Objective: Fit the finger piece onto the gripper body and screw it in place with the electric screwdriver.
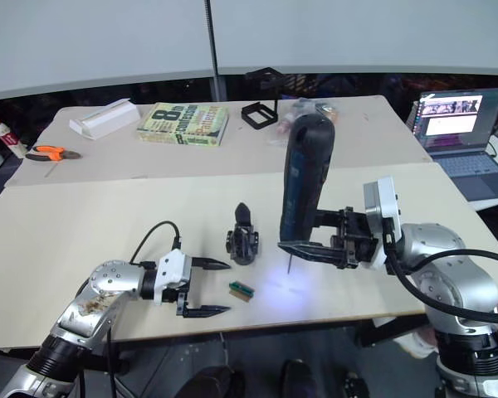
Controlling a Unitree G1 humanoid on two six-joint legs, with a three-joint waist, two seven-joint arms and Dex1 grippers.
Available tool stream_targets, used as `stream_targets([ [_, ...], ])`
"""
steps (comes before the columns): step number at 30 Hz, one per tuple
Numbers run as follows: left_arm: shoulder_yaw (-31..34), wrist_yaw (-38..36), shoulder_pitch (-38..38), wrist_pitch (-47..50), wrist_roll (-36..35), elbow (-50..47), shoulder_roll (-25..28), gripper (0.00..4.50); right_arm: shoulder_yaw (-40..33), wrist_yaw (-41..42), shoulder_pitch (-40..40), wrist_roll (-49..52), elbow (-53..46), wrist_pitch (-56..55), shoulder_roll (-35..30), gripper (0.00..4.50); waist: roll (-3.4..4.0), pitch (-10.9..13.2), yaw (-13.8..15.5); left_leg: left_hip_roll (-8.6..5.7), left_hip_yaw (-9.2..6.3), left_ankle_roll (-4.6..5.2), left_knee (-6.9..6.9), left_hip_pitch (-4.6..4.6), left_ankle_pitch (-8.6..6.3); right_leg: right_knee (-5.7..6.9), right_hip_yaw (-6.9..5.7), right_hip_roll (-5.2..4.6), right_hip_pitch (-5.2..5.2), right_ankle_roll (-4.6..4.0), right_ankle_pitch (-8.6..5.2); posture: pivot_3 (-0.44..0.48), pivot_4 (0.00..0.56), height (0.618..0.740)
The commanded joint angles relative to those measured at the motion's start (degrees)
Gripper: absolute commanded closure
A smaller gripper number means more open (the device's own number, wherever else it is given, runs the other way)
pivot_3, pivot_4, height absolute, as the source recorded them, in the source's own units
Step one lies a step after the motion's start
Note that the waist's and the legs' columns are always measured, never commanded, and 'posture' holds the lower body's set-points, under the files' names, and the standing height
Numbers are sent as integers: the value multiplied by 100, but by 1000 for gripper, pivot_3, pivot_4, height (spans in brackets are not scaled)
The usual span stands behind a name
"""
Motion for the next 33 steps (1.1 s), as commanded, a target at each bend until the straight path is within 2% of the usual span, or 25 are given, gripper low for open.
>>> stream_targets([
  [1, 72, -5, -68, 38, -38, -45, 64, 59, 109, -425, -553, 496, -402, 201, 280, 2566, 0, 0, -7, 0, -1, -1, 0, 0, 1, 1, 1, 0, -1, 0, 0, 0, 150, 740],
  [8, 63, -12, -151, 36, -36, 5, 89, 59, 777, -483, -948, 337, -512, 212, 645, 2566, 0, 1, 27, -3, -6, 0, 0, 0, 1, -7, -6, -2, 4, 0, 0, 0, 150, 740],
  [17, 119, 49, 20, 135, -64, -98, 158, 59, 1585, -497, -901, -381, -405, -156, 1104, 2566, 1, 1, 9, -4, -6, -2, 1, 0, 2, 0, -7, 2, -1, 0, 0, 0, 150, 740],
  [33, 114, 214, 17, 148, -51, -46, 111, 59, 1822, -172, -909, -1162, 241, -752, 1235, 2566, 1, 1, 6, -3, -5, -5, 1, 2, 3, 1, -7, 5, 0, 0, 0, 0, 150, 740],
])
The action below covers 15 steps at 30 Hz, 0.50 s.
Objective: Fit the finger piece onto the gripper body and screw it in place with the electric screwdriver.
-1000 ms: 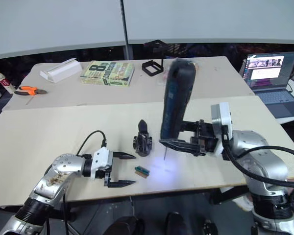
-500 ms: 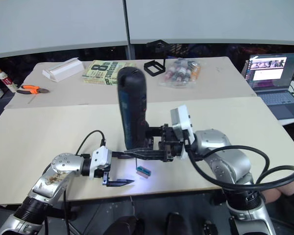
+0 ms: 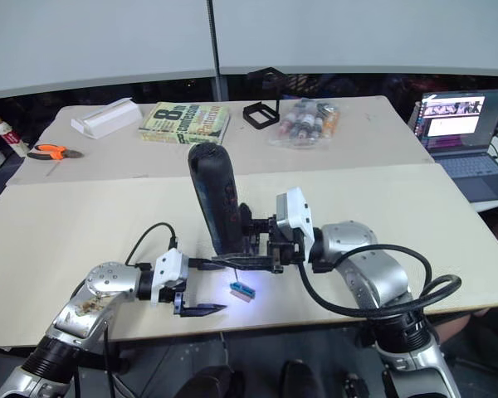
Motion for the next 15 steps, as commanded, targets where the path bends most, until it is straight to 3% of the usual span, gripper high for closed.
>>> stream_targets([
  [1, 79, 37, -54, -2, -25, -115, 0, 59, -87, 79, -94, 22, -75, -285, 74, 2566, 0, 0, 2, 0, 0, 0, 0, 0, 0, 0, 0, 0, 0, 0, 0, 0, 150, 740],
  [15, 5, 80, -121, -37, 41, -42, -70, 59, -50, 220, 59, -198, 79, -519, 85, 2566, 0, 0, 2, -1, 0, 0, 0, 0, 0, 0, -1, 0, 0, 0, 0, 0, 150, 740],
])
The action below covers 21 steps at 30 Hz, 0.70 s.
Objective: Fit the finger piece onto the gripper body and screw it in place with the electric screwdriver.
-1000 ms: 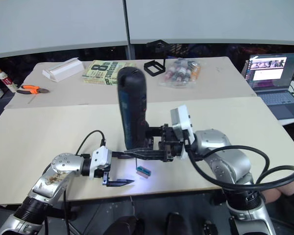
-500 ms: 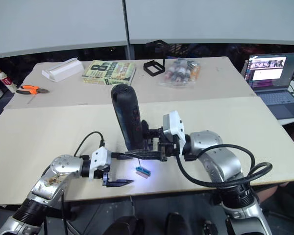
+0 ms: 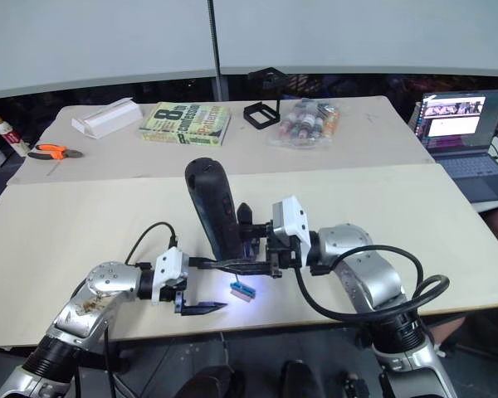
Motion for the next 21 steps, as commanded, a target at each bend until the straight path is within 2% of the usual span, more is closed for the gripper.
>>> stream_targets([
  [1, -9, 21, -98, -91, 48, -43, -57, 59, -112, 35, -7, 49, -114, -226, 17, 2566, 0, 0, 0, 0, 0, 0, 0, 0, 0, 0, 0, 0, 0, 0, 0, 0, 150, 740],
  [21, -154, -77, -149, -88, 209, 16, -141, 59, -147, 51, 83, 83, -142, -156, 4, 2566, 0, 0, -1, 0, 0, 0, 0, 0, 0, 1, 1, 0, -1, 0, 0, 0, 150, 740],
])
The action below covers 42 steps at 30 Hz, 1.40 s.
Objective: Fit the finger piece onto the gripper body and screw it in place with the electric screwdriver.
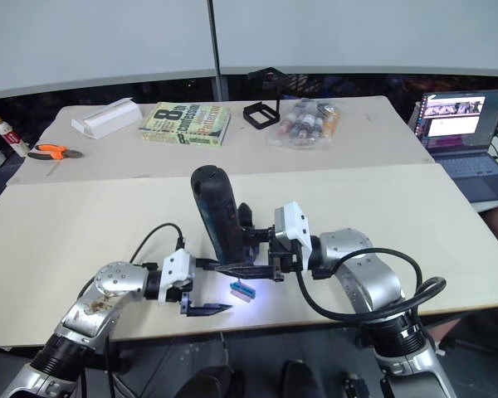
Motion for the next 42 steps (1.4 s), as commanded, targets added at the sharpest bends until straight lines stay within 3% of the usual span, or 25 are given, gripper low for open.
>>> stream_targets([
  [1, 5, -25, -77, -83, 1, -39, -1, 59, -147, -10, -63, 120, -203, -138, 11, 2566, 0, 0, 0, 0, 0, 0, 0, 0, 0, 0, 0, 0, 0, 0, 0, 0, 150, 740],
  [42, -39, 31, -73, -48, 12, -100, -30, 59, -59, -73, -151, 82, -59, -87, 88, 2566, 0, 0, 1, 0, 0, 0, 0, 0, 0, 0, 0, 0, 0, 0, 0, 0, 150, 740],
])
